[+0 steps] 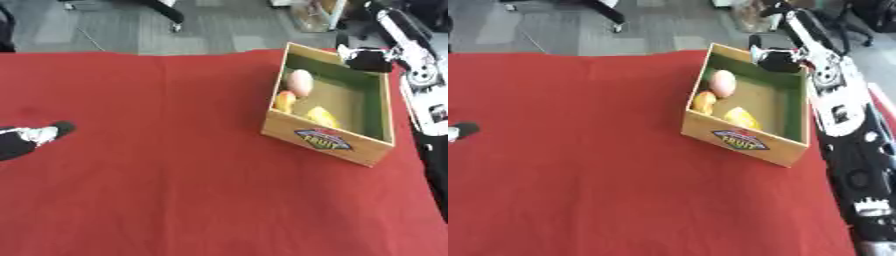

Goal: Pick up the objects with one hand, pass them to the other hand, and then place them into the box on the other side of the table.

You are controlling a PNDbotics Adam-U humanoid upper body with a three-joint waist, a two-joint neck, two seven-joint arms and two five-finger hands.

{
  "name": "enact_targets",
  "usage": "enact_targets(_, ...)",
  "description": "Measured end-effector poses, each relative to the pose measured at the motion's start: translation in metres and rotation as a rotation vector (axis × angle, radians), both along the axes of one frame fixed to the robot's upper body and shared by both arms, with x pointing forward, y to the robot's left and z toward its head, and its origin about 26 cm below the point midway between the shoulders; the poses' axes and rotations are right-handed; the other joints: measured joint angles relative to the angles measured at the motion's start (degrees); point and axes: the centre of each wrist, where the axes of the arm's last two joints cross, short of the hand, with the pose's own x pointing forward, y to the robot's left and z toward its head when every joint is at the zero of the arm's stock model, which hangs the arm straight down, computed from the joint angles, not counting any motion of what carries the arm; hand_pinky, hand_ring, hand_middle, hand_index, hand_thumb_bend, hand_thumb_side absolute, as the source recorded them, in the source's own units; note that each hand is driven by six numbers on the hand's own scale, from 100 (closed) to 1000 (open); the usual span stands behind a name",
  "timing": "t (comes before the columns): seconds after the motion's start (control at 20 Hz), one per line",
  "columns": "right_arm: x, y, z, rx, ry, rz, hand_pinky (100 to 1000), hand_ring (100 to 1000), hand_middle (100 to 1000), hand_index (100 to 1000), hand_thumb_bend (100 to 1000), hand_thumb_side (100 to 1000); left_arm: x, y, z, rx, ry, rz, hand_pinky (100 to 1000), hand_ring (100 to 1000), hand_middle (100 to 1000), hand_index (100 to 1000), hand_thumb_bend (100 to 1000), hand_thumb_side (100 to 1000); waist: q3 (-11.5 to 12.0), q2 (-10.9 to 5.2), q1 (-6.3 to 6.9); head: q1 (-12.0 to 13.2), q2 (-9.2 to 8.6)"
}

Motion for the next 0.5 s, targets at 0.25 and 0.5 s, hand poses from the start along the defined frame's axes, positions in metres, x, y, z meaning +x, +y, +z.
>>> enact_targets(0.25,-0.001,0.003,0.002,0.095,-0.037,0.038,1000,1000,785,927,100,427,-0.001,0.003,-0.002,-0.010,-0.008,0.018,751,633,615,786,804,486,0.4,0.00,0.00,0.7,0.05)
enact_targets(0.5,-0.012,0.018,0.017,0.377,-0.216,0.272,1000,1000,819,922,100,592,-0.008,0.011,0.004,-0.086,-0.126,0.064,747,668,689,808,438,601,1.8,-0.87,0.00,1.3,0.96)
